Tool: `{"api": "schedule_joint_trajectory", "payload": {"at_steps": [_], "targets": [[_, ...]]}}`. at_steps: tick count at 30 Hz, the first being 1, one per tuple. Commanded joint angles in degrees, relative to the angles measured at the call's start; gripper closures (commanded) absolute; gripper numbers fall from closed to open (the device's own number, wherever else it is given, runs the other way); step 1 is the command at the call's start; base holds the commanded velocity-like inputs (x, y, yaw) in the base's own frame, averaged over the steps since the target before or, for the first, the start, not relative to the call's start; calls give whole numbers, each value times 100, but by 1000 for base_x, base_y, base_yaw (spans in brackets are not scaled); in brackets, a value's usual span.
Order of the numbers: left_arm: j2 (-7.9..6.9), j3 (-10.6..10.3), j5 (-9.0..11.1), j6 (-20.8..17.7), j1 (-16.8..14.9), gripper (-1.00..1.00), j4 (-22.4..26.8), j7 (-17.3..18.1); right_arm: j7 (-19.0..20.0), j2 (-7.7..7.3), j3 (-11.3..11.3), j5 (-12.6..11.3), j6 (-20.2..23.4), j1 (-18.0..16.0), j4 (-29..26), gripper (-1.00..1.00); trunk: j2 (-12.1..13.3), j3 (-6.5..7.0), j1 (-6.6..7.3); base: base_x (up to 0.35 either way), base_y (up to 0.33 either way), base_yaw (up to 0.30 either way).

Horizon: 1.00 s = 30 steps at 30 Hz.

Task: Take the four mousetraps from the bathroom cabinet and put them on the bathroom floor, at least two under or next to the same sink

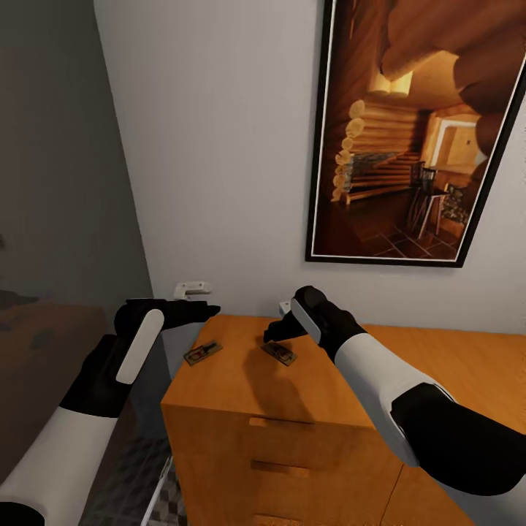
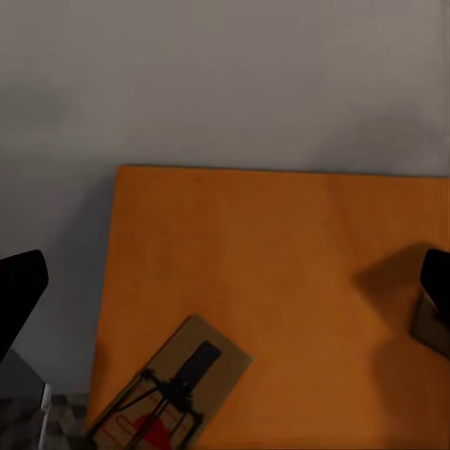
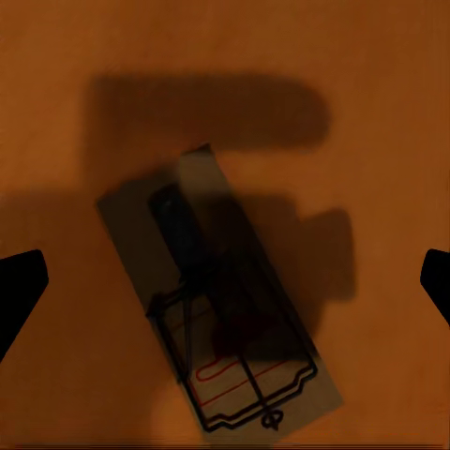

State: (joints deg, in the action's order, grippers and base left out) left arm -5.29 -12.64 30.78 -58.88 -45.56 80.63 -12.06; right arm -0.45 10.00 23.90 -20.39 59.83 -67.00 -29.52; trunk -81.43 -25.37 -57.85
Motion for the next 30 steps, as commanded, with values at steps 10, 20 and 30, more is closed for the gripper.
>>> {"api": "schedule_joint_trajectory", "payload": {"at_steps": [10, 20, 30], "targets": [[-7, -11, 60, -16, -5, -100, 6, -60, -7, 0, 16, -7, 17, -6, -1, -100, -4, -7, 0, -14, -2, 0], [-7, -11, 60, -10, -5, -100, 6, -60, -8, 0, 18, 5, 17, -6, 2, -100, -4, -7, 0, -2, 0, 0], [-7, -11, 60, -10, -5, -100, 6, -60, -14, 0, 22, 22, 17, -6, 19, -100, -4, -7, 0, 0, 0, 0]]}}
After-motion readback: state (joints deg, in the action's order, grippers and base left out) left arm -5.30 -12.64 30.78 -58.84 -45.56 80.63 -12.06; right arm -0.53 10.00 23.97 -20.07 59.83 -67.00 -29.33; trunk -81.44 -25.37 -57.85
